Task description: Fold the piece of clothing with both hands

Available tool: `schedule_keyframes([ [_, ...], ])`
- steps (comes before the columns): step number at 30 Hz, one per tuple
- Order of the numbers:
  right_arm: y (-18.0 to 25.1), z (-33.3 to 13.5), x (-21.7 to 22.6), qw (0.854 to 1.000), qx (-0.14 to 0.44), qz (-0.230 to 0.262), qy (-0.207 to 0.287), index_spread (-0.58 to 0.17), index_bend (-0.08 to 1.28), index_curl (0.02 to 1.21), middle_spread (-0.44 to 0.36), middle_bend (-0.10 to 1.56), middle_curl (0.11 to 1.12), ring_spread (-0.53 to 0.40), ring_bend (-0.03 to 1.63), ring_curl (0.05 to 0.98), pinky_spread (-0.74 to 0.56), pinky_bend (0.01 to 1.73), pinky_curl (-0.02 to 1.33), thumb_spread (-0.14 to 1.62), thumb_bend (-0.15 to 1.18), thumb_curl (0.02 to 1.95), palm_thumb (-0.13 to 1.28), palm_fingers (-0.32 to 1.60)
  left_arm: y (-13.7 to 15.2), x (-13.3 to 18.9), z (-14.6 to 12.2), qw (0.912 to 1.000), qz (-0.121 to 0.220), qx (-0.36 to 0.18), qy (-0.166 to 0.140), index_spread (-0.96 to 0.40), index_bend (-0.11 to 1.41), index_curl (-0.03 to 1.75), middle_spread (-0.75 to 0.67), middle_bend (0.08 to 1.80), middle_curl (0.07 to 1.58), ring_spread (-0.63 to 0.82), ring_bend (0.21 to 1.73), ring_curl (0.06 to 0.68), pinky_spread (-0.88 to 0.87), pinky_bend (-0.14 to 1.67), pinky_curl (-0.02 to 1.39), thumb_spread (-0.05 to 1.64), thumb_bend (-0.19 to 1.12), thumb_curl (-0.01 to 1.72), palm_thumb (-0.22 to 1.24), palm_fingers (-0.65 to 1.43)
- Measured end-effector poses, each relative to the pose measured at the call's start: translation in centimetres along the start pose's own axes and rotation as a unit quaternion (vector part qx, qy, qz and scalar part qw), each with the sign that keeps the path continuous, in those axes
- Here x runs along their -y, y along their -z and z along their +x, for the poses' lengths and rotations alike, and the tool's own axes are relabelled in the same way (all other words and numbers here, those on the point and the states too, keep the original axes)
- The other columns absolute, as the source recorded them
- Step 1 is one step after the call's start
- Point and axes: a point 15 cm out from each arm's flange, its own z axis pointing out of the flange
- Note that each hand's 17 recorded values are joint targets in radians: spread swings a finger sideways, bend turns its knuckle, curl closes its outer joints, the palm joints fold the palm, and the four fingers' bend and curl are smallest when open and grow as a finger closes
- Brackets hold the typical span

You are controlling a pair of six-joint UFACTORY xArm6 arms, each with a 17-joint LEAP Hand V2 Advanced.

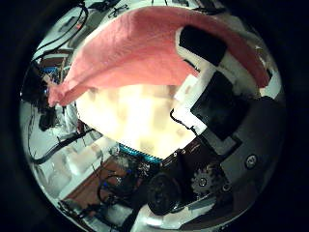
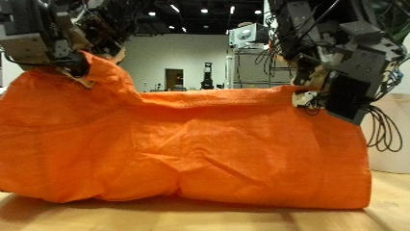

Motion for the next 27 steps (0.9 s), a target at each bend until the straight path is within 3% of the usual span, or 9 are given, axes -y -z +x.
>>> schedule_keyframes([
  [10, -1.0, 1.1, 4.6, 1.0, 0.004, -0.015, -0.018, -0.26, 1.06, 0.81, -0.15, 1.29, 0.75, -0.213, 1.36, 0.665, -0.26, 1.31, 0.68, 1.23, -0.01, 0.57, 1.07, 1.14, 0.2, 6.5, -2.5, 0.9998, 0.009, -0.016, 0.007, -0.63, 0.16, 1.43, -0.58, 0.96, 0.92, -0.49, 1.3, 0.498, -0.65, 1.15, 0.58, 0.96, -0.02, 0.59, 0.84, 1.04],
  [18, -1.1, 1.7, 6.8, 0.999, 0.006, -0.016, -0.027, -0.261, 1.06, 0.82, -0.15, 1.29, 0.75, -0.216, 1.36, 0.672, -0.26, 1.31, 0.69, 1.24, -0.01, 0.58, 1.07, 1.13, 0.5, 9.1, -3.0, 0.9995, 0.021, -0.021, 0.01, -0.61, 0.16, 1.45, -0.58, 0.96, 0.94, -0.48, 1.32, 0.506, -0.65, 1.14, 0.59, 0.96, -0.02, 0.59, 0.84, 1.02],
  [27, -1.6, 1.4, 10.5, 0.999, 0.009, -0.02, -0.031, -0.262, 1.06, 0.82, -0.151, 1.3, 0.75, -0.217, 1.35, 0.678, -0.26, 1.29, 0.71, 1.24, -0.01, 0.59, 1.07, 1.13, 0.1, 13.2, -5.4, 0.9962, 0.075, 0.0, 0.044, -0.59, 0.17, 1.45, -0.58, 0.94, 0.98, -0.47, 1.35, 0.519, -0.65, 1.16, 0.61, 0.94, -0.02, 0.6, 0.85, 1.02],
])
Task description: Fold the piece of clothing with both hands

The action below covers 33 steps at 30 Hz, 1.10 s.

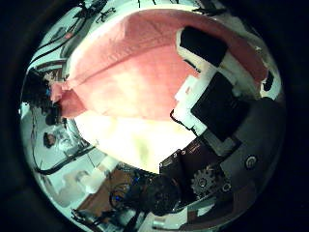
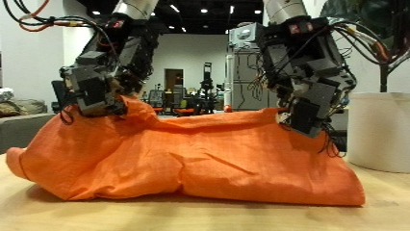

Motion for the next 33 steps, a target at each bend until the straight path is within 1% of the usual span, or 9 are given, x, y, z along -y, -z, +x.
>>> schedule_keyframes([
  [6, -1.0, -0.5, 2.5, 1.0, 0.0, -0.005, -0.014, -0.262, 1.06, 0.82, -0.152, 1.3, 0.76, -0.218, 1.36, 0.682, -0.25, 1.29, 0.72, 1.24, -0.01, 0.59, 1.07, 1.12, -1.0, 2.0, -1.4, 0.9993, 0.027, 0.0, 0.027, -0.57, 0.17, 1.46, -0.59, 0.92, 1.01, -0.46, 1.36, 0.526, -0.65, 1.16, 0.62, 0.93, -0.03, 0.61, 0.82, 1.0],
  [12, -2.9, -0.4, 4.9, 1.0, 0.0, -0.014, -0.028, -0.265, 1.05, 0.83, -0.155, 1.29, 0.76, -0.219, 1.36, 0.687, -0.25, 1.28, 0.74, 1.26, -0.01, 0.59, 1.04, 1.1, -1.5, 4.8, -1.0, 0.9965, 0.065, -0.02, 0.048, -0.56, 0.17, 1.45, -0.59, 0.91, 1.03, -0.46, 1.37, 0.532, -0.65, 1.15, 0.63, 0.94, -0.03, 0.59, 0.76, 0.94],
  [15, -4.2, -0.1, 5.6, 0.999, 0.002, -0.019, -0.04, -0.271, 1.04, 0.83, -0.16, 1.28, 0.76, -0.22, 1.36, 0.688, -0.25, 1.29, 0.75, 1.31, -0.03, 0.57, 0.96, 1.09, -1.5, 5.9, -0.6, 0.9939, 0.083, -0.041, 0.059, -0.55, 0.16, 1.44, -0.59, 0.9, 1.03, -0.46, 1.35, 0.532, -0.65, 1.13, 0.63, 0.96, -0.03, 0.58, 0.74, 0.87],
  [23, -3.8, 0.4, 9.5, 0.996, 0.013, 0.05, -0.073, -0.294, 0.96, 0.83, -0.171, 1.24, 0.77, -0.233, 1.36, 0.687, -0.26, 1.29, 0.77, 1.45, -0.02, 0.45, 0.77, 1.06, -1.9, 8.6, -0.8, 0.9847, 0.127, -0.064, 0.1, -0.51, 0.13, 1.36, -0.58, 0.86, 1.03, -0.46, 1.35, 0.536, -0.66, 1.13, 0.66, 1.0, -0.02, 0.55, 0.73, 0.68],
  [26, -3.3, 0.5, 10.9, 0.993, 0.024, 0.077, -0.085, -0.313, 0.89, 0.82, -0.177, 1.23, 0.77, -0.236, 1.37, 0.691, -0.26, 1.31, 0.78, 1.49, -0.01, 0.41, 0.75, 1.03, -2.1, 9.2, -1.2, 0.9813, 0.138, -0.065, 0.116, -0.48, 0.1, 1.29, -0.56, 0.83, 1.04, -0.45, 1.4, 0.558, -0.66, 1.17, 0.69, 1.01, -0.02, 0.54, 0.73, 0.56],
  [29, -2.8, 0.9, 12.1, 0.99, 0.034, 0.104, -0.093, -0.337, 0.69, 0.79, -0.178, 1.19, 0.76, -0.239, 1.4, 0.694, -0.27, 1.36, 0.79, 1.54, 0.0, 0.38, 0.73, 0.94, -2.2, 9.6, -1.7, 0.9766, 0.15, -0.067, 0.138, -0.4, 0.07, 1.19, -0.51, 0.75, 1.03, -0.43, 1.41, 0.581, -0.64, 1.21, 0.72, 1.03, -0.02, 0.53, 0.72, 0.31],
  [30, -2.4, 1.1, 12.6, 0.988, 0.037, 0.115, -0.096, -0.345, 0.57, 0.76, -0.184, 1.15, 0.74, -0.245, 1.42, 0.691, -0.28, 1.38, 0.79, 1.55, 0.0, 0.36, 0.72, 0.87, -2.0, 9.8, -1.9, 0.9746, 0.157, -0.066, 0.145, -0.35, 0.07, 1.14, -0.46, 0.68, 1.01, -0.4, 1.35, 0.572, -0.61, 1.19, 0.73, 1.04, -0.02, 0.52, 0.72, 0.13],
  [31, -2.0, 1.5, 13.1, 0.986, 0.04, 0.128, -0.101, -0.351, 0.44, 0.74, -0.187, 1.12, 0.74, -0.251, 1.43, 0.682, -0.3, 1.41, 0.78, 1.57, 0.0, 0.35, 0.71, 0.82, -1.9, 10.0, -2.2, 0.9723, 0.164, -0.066, 0.152, -0.28, 0.14, 1.08, -0.35, 0.56, 0.97, -0.28, 1.2, 0.543, -0.51, 1.08, 0.71, 1.06, -0.02, 0.52, 0.71, -0.14],
  [33, -1.1, 2.3, 13.6, 0.982, 0.043, 0.149, -0.108, -0.367, 0.36, 0.71, -0.191, 1.1, 0.73, -0.256, 1.42, 0.663, -0.32, 1.4, 0.76, 1.58, 0.0, 0.33, 0.7, 0.85, -1.4, 10.1, -2.8, 0.9682, 0.181, -0.064, 0.161, -0.21, 0.18, 1.03, -0.24, 0.47, 0.89, -0.16, 1.05, 0.485, -0.36, 0.89, 0.66, 1.08, -0.03, 0.51, 0.7, -0.23],
])
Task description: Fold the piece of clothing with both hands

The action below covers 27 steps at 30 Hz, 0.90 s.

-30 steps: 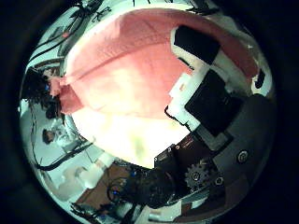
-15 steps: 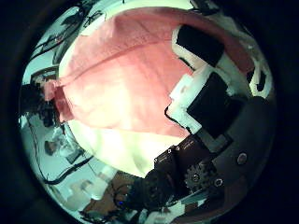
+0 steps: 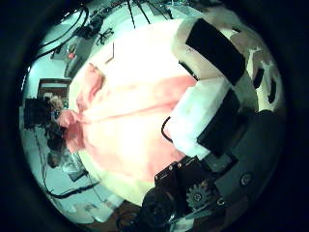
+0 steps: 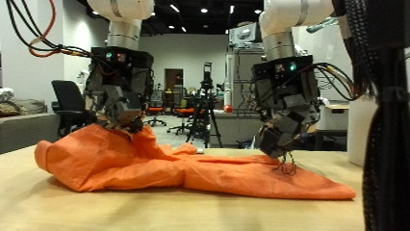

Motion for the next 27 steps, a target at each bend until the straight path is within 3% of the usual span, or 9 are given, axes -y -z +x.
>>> schedule_keyframes([
  [2, 1.1, 0.6, 0.5, 1.0, 0.004, 0.019, -0.006, -0.366, 0.25, 0.68, -0.199, 0.92, 0.68, -0.275, 1.38, 0.638, -0.45, 1.35, 0.71, 1.59, 0.0, 0.31, 0.69, 0.59, 1.1, 0.6, -0.5, 0.9996, 0.028, 0.001, 0.009, -0.1, 0.17, 0.94, -0.04, 0.32, 0.79, 0.06, 0.88, 0.4, -0.09, 0.68, 0.59, 1.1, -0.02, 0.49, 0.69, -0.24],
  [5, 2.0, 1.4, 0.1, 0.999, 0.007, 0.036, -0.011, -0.376, 0.28, 0.67, -0.202, 0.87, 0.66, -0.291, 1.27, 0.588, -0.48, 1.24, 0.65, 1.59, 0.0, 0.28, 0.68, 0.48, 2.9, 0.6, -0.9, 0.9979, 0.063, 0.002, 0.018, -0.01, 0.14, 0.84, 0.1, 0.23, 0.7, 0.21, 0.77, 0.343, 0.13, 0.57, 0.52, 1.13, -0.02, 0.48, 0.67, -0.18],
  [11, 5.8, 4.3, -2.5, 0.997, 0.011, 0.074, -0.024, -0.397, 0.4, 0.67, -0.243, 0.86, 0.64, -0.304, 1.09, 0.502, -0.32, 0.92, 0.54, 1.58, 0.0, 0.24, 0.65, 0.33, 5.8, -2.0, -0.8, 0.9948, 0.101, 0.004, 0.013, 0.1, 0.14, 0.65, 0.27, 0.17, 0.55, 0.39, 0.63, 0.272, 0.38, 0.45, 0.42, 1.15, -0.02, 0.45, 0.63, -0.08],
  [15, 7.1, 6.2, -6.1, 0.998, 0.004, 0.062, 0.001, -0.424, 0.48, 0.67, -0.235, 0.79, 0.6, -0.26, 0.97, 0.452, -0.12, 0.8, 0.5, 1.56, -0.01, 0.22, 0.6, 0.23, 5.8, -5.2, 1.5, 0.9964, 0.083, -0.009, -0.014, 0.12, 0.15, 0.57, 0.3, 0.17, 0.49, 0.44, 0.59, 0.252, 0.44, 0.41, 0.39, 1.14, -0.03, 0.44, 0.6, -0.06],
  [20, 6.4, 8.0, -10.9, 0.999, -0.006, -0.001, 0.032, -0.418, 0.44, 0.61, -0.212, 0.66, 0.52, -0.147, 0.81, 0.377, 0.12, 0.69, 0.43, 1.52, -0.02, 0.2, 0.52, 0.08, 5.0, -7.7, 4.7, 0.997, 0.061, -0.026, -0.04, 0.13, 0.15, 0.49, 0.33, 0.17, 0.43, 0.48, 0.54, 0.232, 0.48, 0.37, 0.36, 1.15, -0.03, 0.41, 0.57, -0.05],
  [27, 3.1, 8.8, -16.1, 0.997, -0.009, -0.052, 0.064, -0.417, 0.38, 0.52, -0.201, 0.54, 0.45, -0.074, 0.68, 0.309, 0.24, 0.57, 0.35, 1.51, 0.0, 0.19, 0.51, 0.11, 2.0, -11.1, 7.6, 0.9972, 0.019, -0.03, -0.066, 0.13, 0.16, 0.41, 0.34, 0.17, 0.37, 0.5, 0.51, 0.22, 0.49, 0.34, 0.33, 1.15, -0.02, 0.39, 0.55, -0.04],
])
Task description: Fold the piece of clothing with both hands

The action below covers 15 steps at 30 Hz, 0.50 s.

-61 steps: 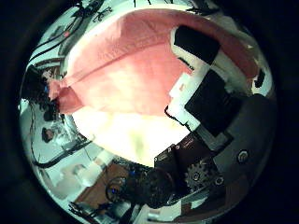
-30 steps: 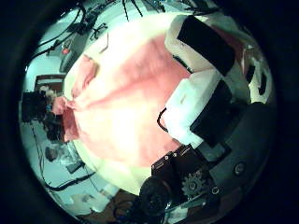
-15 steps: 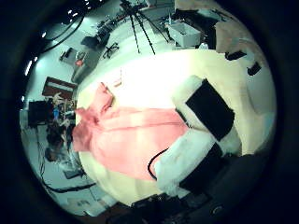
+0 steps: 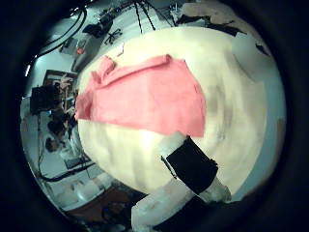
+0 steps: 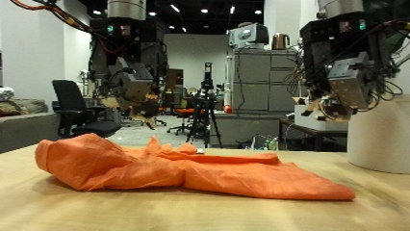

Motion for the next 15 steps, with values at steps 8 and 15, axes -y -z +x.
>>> schedule_keyframes([
  [8, -4.9, -0.6, -2.0, 0.994, 0.006, -0.06, 0.093, -0.418, 0.31, 0.45, -0.213, 0.42, 0.39, 0.014, 0.49, 0.249, 0.27, 0.5, 0.32, 1.43, -0.01, 0.21, 0.56, 0.06, -2.9, -1.7, 2.4, 0.9995, -0.028, -0.003, -0.015, 0.13, 0.16, 0.37, 0.34, 0.18, 0.33, 0.52, 0.49, 0.215, 0.49, 0.32, 0.33, 1.15, -0.02, 0.37, 0.55, -0.02],
  [15, -7.9, -1.8, -2.3, 0.988, -0.001, -0.096, 0.121, -0.394, 0.21, 0.4, -0.145, 0.31, 0.35, 0.051, 0.46, 0.235, 0.25, 0.45, 0.3, 1.18, -0.03, 0.24, 0.5, 0.1, -3.0, -2.1, 3.1, 0.9993, -0.033, -0.004, -0.019, 0.13, 0.16, 0.34, 0.34, 0.18, 0.31, 0.52, 0.48, 0.213, 0.49, 0.32, 0.32, 1.15, -0.02, 0.36, 0.55, -0.02],
])
